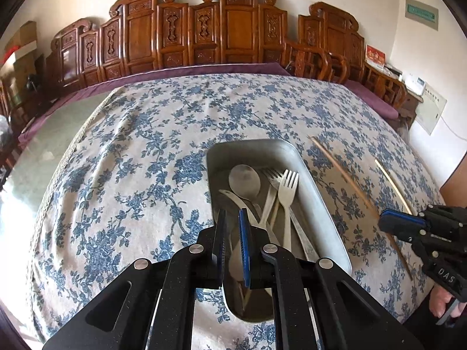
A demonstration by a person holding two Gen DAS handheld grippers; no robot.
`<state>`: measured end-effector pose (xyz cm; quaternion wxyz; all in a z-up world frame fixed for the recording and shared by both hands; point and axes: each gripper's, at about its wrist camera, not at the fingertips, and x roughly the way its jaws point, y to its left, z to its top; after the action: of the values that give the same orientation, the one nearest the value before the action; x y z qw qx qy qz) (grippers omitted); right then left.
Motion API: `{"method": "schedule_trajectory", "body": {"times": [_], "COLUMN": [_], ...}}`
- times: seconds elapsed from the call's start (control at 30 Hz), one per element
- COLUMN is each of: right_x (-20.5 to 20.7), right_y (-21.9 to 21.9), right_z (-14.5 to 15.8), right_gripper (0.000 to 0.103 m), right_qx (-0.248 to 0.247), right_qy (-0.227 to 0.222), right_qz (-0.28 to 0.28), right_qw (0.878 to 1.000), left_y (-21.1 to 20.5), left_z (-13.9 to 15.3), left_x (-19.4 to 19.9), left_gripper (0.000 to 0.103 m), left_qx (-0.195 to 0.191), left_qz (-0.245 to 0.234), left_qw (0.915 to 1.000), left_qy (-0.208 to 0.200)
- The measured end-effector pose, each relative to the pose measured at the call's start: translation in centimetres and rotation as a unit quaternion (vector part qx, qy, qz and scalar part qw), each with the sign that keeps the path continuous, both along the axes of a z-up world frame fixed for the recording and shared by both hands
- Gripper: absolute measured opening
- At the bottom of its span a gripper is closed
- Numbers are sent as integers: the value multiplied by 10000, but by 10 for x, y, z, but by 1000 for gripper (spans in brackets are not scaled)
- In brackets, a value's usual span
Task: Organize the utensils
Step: 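Lower the chopstick into the tray and open the right tool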
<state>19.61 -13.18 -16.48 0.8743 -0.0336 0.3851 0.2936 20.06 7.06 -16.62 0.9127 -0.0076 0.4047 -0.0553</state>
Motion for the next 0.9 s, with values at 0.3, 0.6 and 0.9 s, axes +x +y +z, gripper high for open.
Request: {"method": "schedule_trajectory", "body": {"times": [0.3,0.6,0.9], "right_x": [21,52,53], "right_y": [50,79,97], "right_z": [4,-4,-30], "right_gripper": [6,6,6], "right_qx": [37,264,-100], "right_qy": [57,335,440], "right_qz": [144,-93,-117], "right_qw": [9999,9990,9989], "left_y": [21,36,35], "left_z": [8,10,10], "left_x": [-2,-2,-3], "left_gripper": [28,28,29], "left_qx": [-123,-172,-114], "left_qz": [245,392,370], "left_qw": [9995,9989,9990], "left_qy": [-178,-211,-221]}}
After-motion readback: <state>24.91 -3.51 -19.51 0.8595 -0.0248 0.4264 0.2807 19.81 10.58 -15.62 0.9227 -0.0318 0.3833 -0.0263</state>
